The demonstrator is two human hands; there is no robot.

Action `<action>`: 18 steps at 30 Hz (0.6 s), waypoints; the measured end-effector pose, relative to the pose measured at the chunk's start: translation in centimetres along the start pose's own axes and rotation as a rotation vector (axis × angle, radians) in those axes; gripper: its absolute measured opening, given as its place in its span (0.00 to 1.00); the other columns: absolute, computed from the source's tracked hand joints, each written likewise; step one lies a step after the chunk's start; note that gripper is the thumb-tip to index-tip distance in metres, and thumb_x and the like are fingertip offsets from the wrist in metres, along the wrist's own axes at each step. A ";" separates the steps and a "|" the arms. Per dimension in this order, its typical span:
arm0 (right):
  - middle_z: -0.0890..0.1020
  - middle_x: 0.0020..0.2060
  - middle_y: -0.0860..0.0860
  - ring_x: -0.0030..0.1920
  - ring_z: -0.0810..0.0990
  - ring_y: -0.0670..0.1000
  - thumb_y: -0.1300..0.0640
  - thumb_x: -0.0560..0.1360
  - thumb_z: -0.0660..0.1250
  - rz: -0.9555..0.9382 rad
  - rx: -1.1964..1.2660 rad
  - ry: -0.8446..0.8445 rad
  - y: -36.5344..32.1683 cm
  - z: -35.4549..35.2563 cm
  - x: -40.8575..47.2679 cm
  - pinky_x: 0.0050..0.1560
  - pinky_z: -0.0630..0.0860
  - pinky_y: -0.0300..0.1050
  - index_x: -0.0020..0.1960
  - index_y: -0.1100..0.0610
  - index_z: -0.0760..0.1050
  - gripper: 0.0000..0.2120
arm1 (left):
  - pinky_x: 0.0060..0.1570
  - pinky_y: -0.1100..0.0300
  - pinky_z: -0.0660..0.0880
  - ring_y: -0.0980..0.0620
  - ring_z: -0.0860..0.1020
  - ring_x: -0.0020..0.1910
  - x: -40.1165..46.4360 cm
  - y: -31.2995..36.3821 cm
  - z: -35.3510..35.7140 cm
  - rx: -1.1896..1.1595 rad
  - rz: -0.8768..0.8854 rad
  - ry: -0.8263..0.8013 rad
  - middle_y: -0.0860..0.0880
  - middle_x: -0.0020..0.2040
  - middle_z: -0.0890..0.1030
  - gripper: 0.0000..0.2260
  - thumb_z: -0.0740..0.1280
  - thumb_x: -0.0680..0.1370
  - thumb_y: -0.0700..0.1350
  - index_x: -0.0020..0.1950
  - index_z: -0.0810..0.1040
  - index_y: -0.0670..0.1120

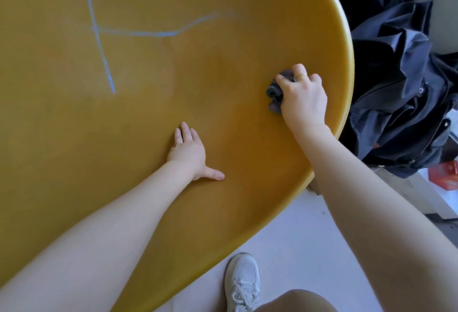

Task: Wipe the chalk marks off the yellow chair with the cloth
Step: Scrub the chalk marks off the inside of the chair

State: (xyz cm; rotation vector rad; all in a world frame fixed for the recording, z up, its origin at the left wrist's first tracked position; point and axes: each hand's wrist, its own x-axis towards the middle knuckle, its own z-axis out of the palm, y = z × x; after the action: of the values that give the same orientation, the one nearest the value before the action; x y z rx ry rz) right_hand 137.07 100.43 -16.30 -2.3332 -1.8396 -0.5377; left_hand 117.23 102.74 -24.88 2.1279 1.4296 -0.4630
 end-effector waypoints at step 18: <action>0.68 0.59 0.52 0.50 0.70 0.57 0.51 0.68 0.73 -0.312 0.086 -0.384 -8.0 4.3 -1.8 0.41 0.68 0.46 0.61 0.48 0.74 0.23 | 0.74 0.53 0.44 0.45 0.40 0.76 0.2 -5.0 -2.1 0.235 0.038 0.225 0.42 0.76 0.35 0.55 0.70 0.67 0.64 0.76 0.39 0.40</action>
State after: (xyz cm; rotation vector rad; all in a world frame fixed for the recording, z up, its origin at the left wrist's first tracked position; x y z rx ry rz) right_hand 129.93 102.09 -21.94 -2.2224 -2.3627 -0.0293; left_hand 112.64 105.64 -24.48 2.4560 1.5156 -0.4033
